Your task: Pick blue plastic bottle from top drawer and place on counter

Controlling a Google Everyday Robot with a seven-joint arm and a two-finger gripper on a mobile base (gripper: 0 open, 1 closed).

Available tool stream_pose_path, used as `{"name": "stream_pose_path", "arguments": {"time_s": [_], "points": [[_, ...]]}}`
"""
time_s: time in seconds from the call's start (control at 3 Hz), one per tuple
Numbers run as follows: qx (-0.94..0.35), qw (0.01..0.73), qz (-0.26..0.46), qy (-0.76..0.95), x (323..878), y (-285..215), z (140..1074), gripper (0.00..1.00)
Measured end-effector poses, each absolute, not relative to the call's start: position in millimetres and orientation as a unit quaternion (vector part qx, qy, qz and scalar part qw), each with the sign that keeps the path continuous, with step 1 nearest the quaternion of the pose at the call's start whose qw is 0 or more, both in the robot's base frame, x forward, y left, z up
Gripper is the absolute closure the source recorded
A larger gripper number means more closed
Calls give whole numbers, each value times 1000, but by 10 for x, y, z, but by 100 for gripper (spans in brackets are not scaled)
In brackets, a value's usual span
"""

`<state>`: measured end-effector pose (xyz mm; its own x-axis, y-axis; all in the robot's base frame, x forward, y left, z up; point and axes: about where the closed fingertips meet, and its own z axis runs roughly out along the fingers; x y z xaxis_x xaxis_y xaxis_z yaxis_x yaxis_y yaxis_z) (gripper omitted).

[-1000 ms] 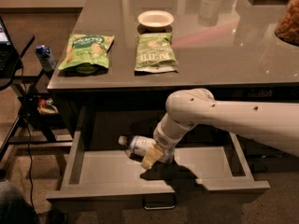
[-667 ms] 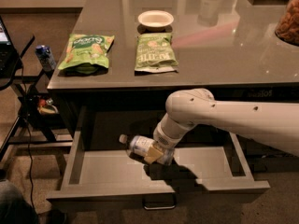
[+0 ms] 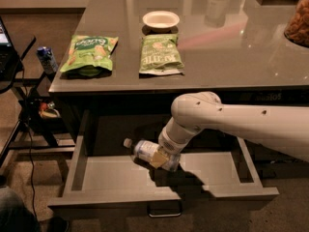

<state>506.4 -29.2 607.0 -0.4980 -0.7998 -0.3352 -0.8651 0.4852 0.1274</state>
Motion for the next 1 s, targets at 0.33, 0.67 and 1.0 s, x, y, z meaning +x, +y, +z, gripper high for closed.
{"name": "stream_pose_path", "arguments": {"time_s": [0.33,0.67,1.0], "points": [[-488,116,140,854,5061,-293,6075,100],[-488,121,135,854,5027,-364,6216,100],[-473,119,126,864,4942,-458,6490,100]]}}
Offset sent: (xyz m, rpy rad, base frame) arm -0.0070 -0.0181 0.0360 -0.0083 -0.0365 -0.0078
